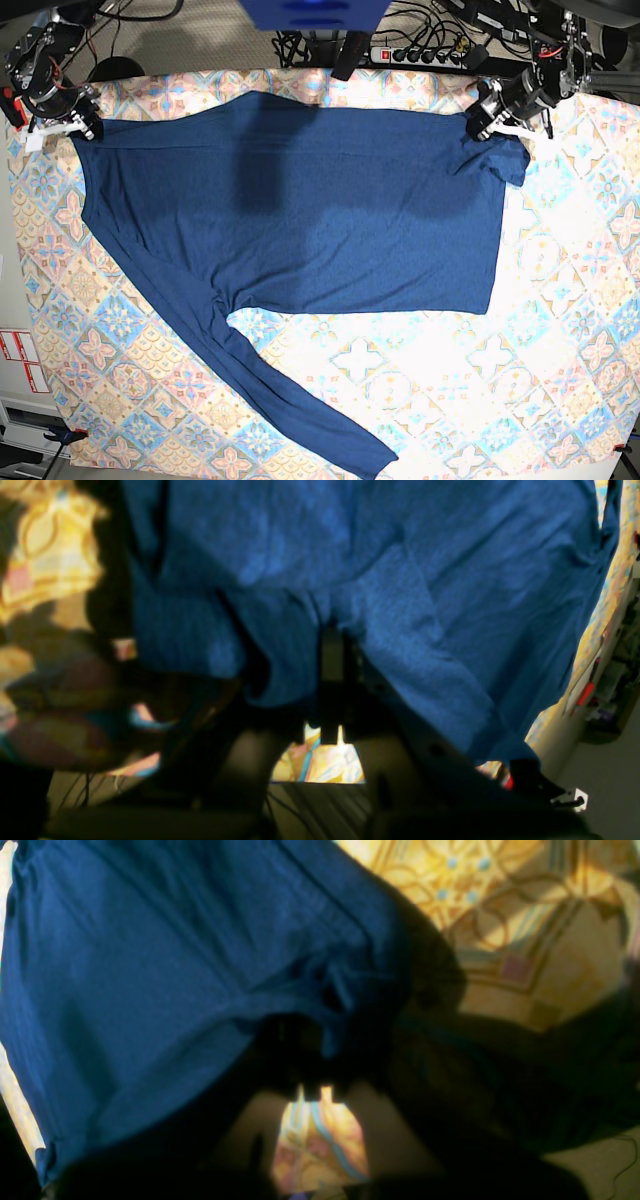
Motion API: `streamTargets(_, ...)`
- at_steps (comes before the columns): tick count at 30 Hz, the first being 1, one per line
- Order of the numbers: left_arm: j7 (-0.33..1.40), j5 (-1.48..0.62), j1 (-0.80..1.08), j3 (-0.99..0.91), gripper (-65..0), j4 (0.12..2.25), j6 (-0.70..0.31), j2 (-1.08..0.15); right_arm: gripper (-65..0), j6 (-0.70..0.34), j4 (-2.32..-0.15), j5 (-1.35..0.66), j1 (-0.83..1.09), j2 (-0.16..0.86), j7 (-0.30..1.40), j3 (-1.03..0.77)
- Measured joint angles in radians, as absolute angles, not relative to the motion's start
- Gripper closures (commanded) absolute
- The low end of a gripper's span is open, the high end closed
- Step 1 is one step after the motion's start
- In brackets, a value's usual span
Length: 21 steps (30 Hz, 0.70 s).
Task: Fold the T-shirt properly
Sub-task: 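Open both grippers and release the shirt edge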
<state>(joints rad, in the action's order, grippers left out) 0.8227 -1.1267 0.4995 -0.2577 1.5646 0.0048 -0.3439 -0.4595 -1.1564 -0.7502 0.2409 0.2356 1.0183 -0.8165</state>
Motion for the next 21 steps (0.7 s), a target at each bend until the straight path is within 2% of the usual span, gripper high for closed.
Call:
streamTargets(4, 0.823, -1.127, 0.482, -0.258, -0.1, 1.565, 0.004, -0.344, -7.2, -0.459, -1.156, -0.749, 0.236, 0.236, 1.018, -0.817)
streamTargets(6, 0.825, -1.126, 0.47, -0.257, -4.9, 1.565, 0.007, -0.344, -12.3, -0.46, -1.156, -0.751, 0.235, 0.236, 1.016, -0.817)
streamTargets(9, 0.834, -1.126, 0.463, -0.257, -15.3, 1.565, 0.007, -0.344, -17.7, -0.456, -1.157, -0.759, 0.233, 0.237, 1.015, -0.817)
streamTargets(11, 0.865, -1.126, 0.464, -0.258, -19.4, 1.565, 0.009, -0.344, -18.3, -0.455, -1.158, -0.76, 0.233, 0.238, 1.011, -0.817)
streamTargets(16, 0.872, -1.123, 0.485, -0.263, -20.3, 1.565, 0.011, -0.344, -18.4, -0.448, -1.158, -0.742, 0.239, 0.238, 1.015, -0.878)
streamTargets(21, 0.872, -1.15, 0.545, -0.344, -20.4, 1.565, 0.012, -0.344, -18.3, -0.448, -1.158, -0.741, 0.247, 0.25, 1.02, -0.879)
